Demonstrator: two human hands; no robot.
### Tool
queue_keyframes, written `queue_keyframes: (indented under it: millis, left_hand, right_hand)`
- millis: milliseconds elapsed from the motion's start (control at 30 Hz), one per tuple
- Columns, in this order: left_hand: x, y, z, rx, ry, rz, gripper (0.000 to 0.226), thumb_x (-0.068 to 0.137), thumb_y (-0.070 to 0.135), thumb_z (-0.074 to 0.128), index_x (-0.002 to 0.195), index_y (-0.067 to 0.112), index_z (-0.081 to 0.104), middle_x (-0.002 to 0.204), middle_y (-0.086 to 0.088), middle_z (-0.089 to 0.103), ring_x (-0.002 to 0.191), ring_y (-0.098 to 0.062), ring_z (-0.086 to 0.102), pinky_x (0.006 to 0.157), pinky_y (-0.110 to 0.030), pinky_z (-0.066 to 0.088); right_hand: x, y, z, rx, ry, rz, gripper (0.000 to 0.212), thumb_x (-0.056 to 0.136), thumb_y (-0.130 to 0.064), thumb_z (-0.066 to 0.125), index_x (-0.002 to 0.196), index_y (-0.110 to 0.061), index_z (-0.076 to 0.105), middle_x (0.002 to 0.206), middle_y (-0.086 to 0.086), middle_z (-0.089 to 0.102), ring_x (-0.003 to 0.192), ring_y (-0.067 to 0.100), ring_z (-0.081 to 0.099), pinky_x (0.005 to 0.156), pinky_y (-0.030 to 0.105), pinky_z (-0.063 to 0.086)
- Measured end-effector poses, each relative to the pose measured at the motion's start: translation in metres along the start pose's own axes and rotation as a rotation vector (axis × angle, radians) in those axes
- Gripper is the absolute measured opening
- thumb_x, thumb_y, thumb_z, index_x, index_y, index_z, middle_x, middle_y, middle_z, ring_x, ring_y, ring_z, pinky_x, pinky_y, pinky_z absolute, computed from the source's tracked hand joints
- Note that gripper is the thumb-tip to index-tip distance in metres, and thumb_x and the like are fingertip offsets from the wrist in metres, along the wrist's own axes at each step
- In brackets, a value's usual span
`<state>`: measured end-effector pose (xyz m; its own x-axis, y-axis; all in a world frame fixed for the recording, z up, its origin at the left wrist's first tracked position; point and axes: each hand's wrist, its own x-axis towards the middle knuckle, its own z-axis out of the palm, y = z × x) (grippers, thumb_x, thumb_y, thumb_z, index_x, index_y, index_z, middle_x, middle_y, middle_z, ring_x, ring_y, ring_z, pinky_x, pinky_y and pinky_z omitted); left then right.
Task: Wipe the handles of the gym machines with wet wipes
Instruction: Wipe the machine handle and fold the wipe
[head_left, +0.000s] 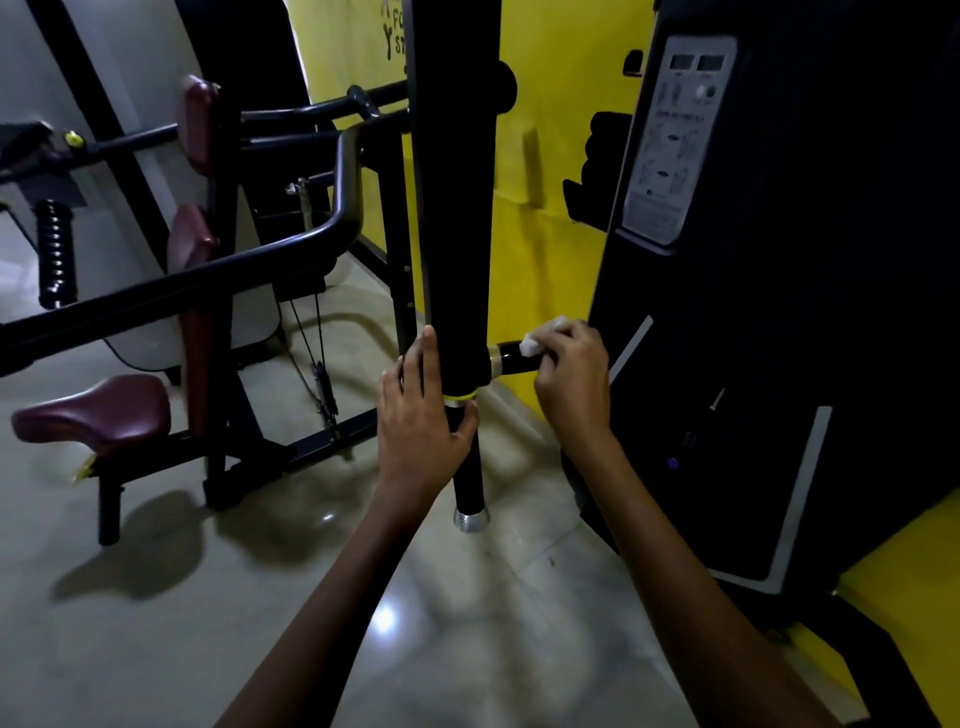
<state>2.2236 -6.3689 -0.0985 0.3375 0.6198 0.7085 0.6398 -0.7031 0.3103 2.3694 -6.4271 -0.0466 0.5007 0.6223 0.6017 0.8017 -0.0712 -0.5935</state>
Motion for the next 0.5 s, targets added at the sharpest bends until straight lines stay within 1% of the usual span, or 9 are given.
queue_keyframes:
  millis: [67, 100, 167, 200, 267, 333, 367, 433, 500]
  left_hand:
    - [0.000, 0.002, 0.000, -0.001, -0.006, -0.009, 0.090, 0.080, 0.040, 0.054, 0.149, 0.013, 0.003, 0.138, -0.017, 0.043, 0.115, -0.036, 0.047, 0.103, -0.042, 0.034]
    - [0.000, 0.002, 0.001, -0.001, -0.007, -0.015, 0.091, 0.079, 0.040, 0.056, 0.149, 0.014, 0.003, 0.138, -0.017, 0.043, 0.114, -0.036, 0.047, 0.103, -0.042, 0.034]
    - [-0.001, 0.002, 0.002, -0.009, -0.003, -0.031, 0.091, 0.079, 0.039, 0.057, 0.149, 0.014, 0.004, 0.139, -0.017, 0.042, 0.115, -0.037, 0.046, 0.103, -0.041, 0.033]
    - [-0.001, 0.001, 0.002, -0.012, 0.002, -0.036, 0.091, 0.079, 0.040, 0.057, 0.149, 0.013, 0.005, 0.138, -0.017, 0.042, 0.115, -0.037, 0.046, 0.103, -0.041, 0.033]
    - [-0.001, -0.001, 0.002, -0.013, 0.007, -0.038, 0.092, 0.079, 0.040, 0.058, 0.149, 0.013, 0.005, 0.137, -0.017, 0.043, 0.116, -0.037, 0.046, 0.103, -0.043, 0.034]
    - [-0.001, -0.001, 0.001, -0.013, -0.002, -0.030, 0.092, 0.080, 0.040, 0.058, 0.149, 0.013, 0.004, 0.137, -0.016, 0.043, 0.115, -0.037, 0.046, 0.102, -0.044, 0.035]
    - [0.000, -0.001, 0.001, -0.015, -0.004, -0.029, 0.092, 0.080, 0.041, 0.057, 0.149, 0.013, 0.004, 0.137, -0.016, 0.042, 0.115, -0.036, 0.046, 0.102, -0.044, 0.035]
    - [-0.001, 0.002, -0.001, -0.022, 0.001, -0.034, 0.089, 0.080, 0.042, 0.054, 0.149, 0.013, 0.005, 0.138, -0.017, 0.042, 0.114, -0.037, 0.047, 0.102, -0.045, 0.036]
    - [-0.001, 0.006, -0.001, -0.033, 0.008, -0.044, 0.087, 0.080, 0.042, 0.051, 0.148, 0.012, 0.006, 0.139, -0.019, 0.042, 0.115, -0.039, 0.047, 0.102, -0.046, 0.036]
  right_hand:
    - [0.003, -0.010, 0.004, -0.026, -0.075, -0.033, 0.028, 0.081, 0.000, 0.047, 0.097, -0.001, 0.070, 0.101, 0.019, 0.061, 0.099, 0.035, 0.052, 0.083, 0.033, 0.039]
    - [0.001, -0.015, 0.005, -0.003, -0.094, -0.080, 0.030, 0.077, 0.005, 0.047, 0.096, 0.000, 0.070, 0.099, 0.019, 0.063, 0.096, 0.035, 0.054, 0.081, 0.033, 0.040]
    - [-0.006, -0.017, 0.006, 0.086, -0.112, -0.198, 0.035, 0.066, 0.009, 0.046, 0.088, 0.001, 0.073, 0.089, 0.017, 0.069, 0.086, 0.034, 0.060, 0.074, 0.026, 0.040]
    - [-0.008, -0.015, 0.002, 0.106, -0.112, -0.220, 0.035, 0.064, 0.009, 0.046, 0.084, 0.000, 0.073, 0.086, 0.016, 0.070, 0.083, 0.033, 0.062, 0.073, 0.022, 0.039]
    - [-0.003, -0.006, -0.010, 0.053, -0.072, -0.200, 0.029, 0.068, 0.006, 0.049, 0.080, -0.003, 0.074, 0.084, 0.013, 0.072, 0.081, 0.030, 0.061, 0.071, 0.020, 0.036]
    - [0.009, 0.002, -0.019, -0.084, -0.023, -0.108, 0.023, 0.082, 0.001, 0.052, 0.083, -0.005, 0.074, 0.087, 0.012, 0.071, 0.087, 0.032, 0.057, 0.071, 0.029, 0.039]
    - [0.017, 0.003, -0.020, -0.151, -0.041, -0.055, 0.022, 0.086, -0.002, 0.052, 0.087, -0.005, 0.074, 0.091, 0.013, 0.070, 0.092, 0.033, 0.056, 0.072, 0.033, 0.041]
    - [0.027, -0.004, -0.015, -0.268, -0.154, 0.010, 0.019, 0.088, -0.008, 0.053, 0.091, -0.003, 0.071, 0.095, 0.017, 0.067, 0.094, 0.035, 0.058, 0.071, 0.035, 0.043]
    - [0.027, -0.016, -0.005, -0.331, -0.239, -0.035, 0.017, 0.086, -0.005, 0.054, 0.093, -0.003, 0.070, 0.095, 0.018, 0.066, 0.091, 0.035, 0.060, 0.070, 0.035, 0.044]
